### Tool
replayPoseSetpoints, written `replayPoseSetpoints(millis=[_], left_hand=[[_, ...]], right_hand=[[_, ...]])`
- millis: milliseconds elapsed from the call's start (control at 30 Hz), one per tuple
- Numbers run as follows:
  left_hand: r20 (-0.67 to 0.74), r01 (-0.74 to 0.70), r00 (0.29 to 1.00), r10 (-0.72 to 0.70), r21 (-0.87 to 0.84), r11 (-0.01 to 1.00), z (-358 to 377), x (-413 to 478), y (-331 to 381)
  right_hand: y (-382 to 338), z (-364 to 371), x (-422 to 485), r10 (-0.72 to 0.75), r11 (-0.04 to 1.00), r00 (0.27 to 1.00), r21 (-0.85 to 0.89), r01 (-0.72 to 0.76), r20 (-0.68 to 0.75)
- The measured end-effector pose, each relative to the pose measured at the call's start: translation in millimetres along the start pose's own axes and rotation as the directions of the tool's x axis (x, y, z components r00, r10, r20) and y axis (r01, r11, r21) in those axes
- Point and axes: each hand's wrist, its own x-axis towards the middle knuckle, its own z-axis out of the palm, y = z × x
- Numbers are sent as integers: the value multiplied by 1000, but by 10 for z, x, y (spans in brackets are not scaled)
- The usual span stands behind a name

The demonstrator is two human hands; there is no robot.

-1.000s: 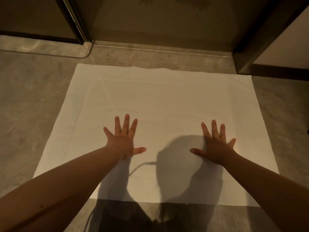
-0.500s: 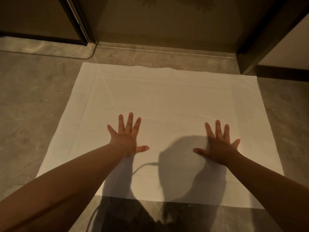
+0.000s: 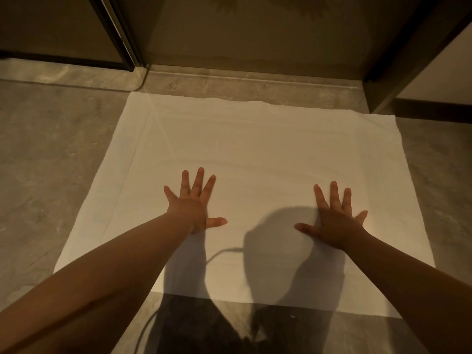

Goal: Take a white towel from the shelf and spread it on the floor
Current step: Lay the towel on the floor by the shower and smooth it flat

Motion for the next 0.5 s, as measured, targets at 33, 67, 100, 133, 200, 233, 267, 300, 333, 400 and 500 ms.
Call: replayPoseSetpoints(millis=[33, 67, 100, 133, 200, 233, 267, 300, 333, 400, 500], left_hand=[[-1, 1, 1000, -1, 2, 1000, -10, 6, -7], [0, 2, 1000, -2, 1, 1000, -19, 12, -13], [2, 3, 1000, -3, -1, 1000, -27, 18, -19], [3, 4, 1000, -4, 0, 1000, -32, 23, -23], [5, 5, 1000, -5, 6, 1000, -41, 25, -28], [6, 5, 1000, -5, 7, 1000, -42, 22, -28], [5, 6, 1000, -6, 6, 1000, -42, 21, -26], [5, 7, 1000, -7, 5, 1000, -40, 16, -22], [5, 8, 1000, -8, 4, 1000, -36, 8, -17], [7, 9, 1000, -9, 2, 1000, -31, -15, -8], [15, 14, 1000, -14, -3, 1000, -20, -46, 3]], right_hand=[[-9, -2, -1, 2, 1000, 1000, 0, -2, -2], [-16, -3, 0, 2, 1000, 1000, 2, -2, -3], [-22, -4, 3, 1, 1000, 1000, 4, -1, -3], [-25, -5, 8, 0, 1000, 1000, 5, 0, -3], [-25, -4, 16, -1, 1000, 1000, 3, 1, -4], [-24, 0, 20, -1, 1000, 1000, 2, 1, -5], [-21, 2, 21, -2, 1000, 1000, 1, 2, -8], [-21, 4, 23, -3, 1000, 1000, 2, 3, -11], [-21, 5, 24, -4, 1000, 1000, 1, 4, -13], [-21, 6, 22, -6, 1000, 1000, -3, 5, -17], [-29, 6, 13, -8, 1000, 1000, -5, 8, -17]])
